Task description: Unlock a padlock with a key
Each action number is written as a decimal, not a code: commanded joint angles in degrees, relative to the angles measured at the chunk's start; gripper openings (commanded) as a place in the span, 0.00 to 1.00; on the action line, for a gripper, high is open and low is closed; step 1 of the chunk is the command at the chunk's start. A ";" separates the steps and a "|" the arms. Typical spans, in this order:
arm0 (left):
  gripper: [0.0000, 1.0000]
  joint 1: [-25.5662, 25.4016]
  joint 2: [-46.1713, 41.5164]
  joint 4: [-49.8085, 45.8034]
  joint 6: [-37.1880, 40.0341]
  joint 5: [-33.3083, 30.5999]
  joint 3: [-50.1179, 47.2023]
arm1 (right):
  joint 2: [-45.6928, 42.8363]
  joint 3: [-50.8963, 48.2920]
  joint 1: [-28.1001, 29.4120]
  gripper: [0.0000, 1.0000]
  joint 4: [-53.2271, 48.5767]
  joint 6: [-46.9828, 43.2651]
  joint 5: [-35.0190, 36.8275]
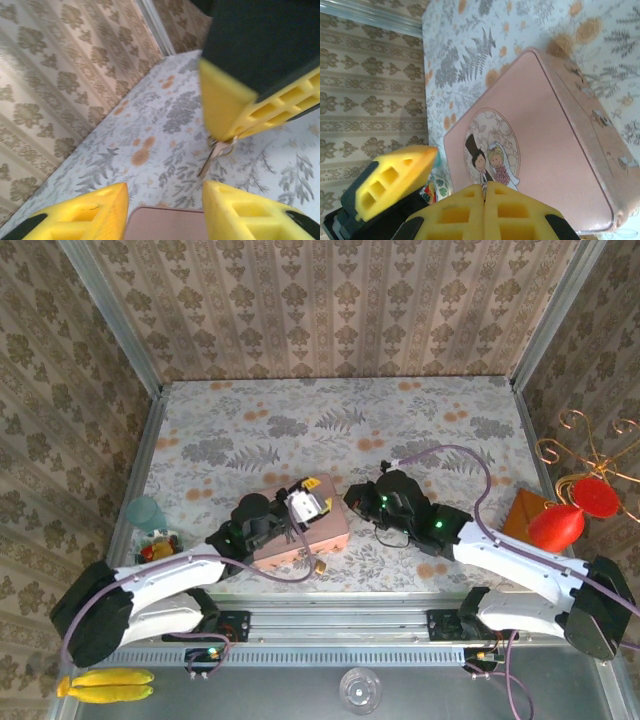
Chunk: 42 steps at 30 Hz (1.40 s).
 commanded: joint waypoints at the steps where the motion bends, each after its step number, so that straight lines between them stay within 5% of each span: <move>1: 0.58 1.18 -3.33 6.54 -12.83 -0.57 -1.89 | -2.87 -3.51 -1.08 0.00 6.72 -4.02 3.16; 4: 0.66 3.98 -6.09 2.57 -23.47 -2.91 -0.57 | -3.43 -6.20 -1.00 0.00 15.38 -6.16 2.82; 12: 0.55 14.95 -3.87 -2.95 -48.71 22.38 7.16 | -1.03 -8.39 0.56 0.00 30.84 -12.65 1.07; 17: 0.56 14.50 -2.74 1.25 -63.45 25.34 7.97 | -0.94 -8.94 0.75 0.00 34.28 -15.53 1.84; 23: 0.63 11.30 -1.62 3.65 -72.71 22.18 8.17 | 0.30 -9.88 0.83 0.00 39.88 -16.60 -1.33; 30: 0.61 8.49 4.15 12.46 -79.85 21.94 8.67 | -1.31 -11.35 1.81 0.00 41.56 -17.60 -1.96; 42: 0.42 8.82 4.48 16.11 -82.47 24.03 8.11 | -4.41 -13.21 2.28 0.00 39.22 -17.90 1.43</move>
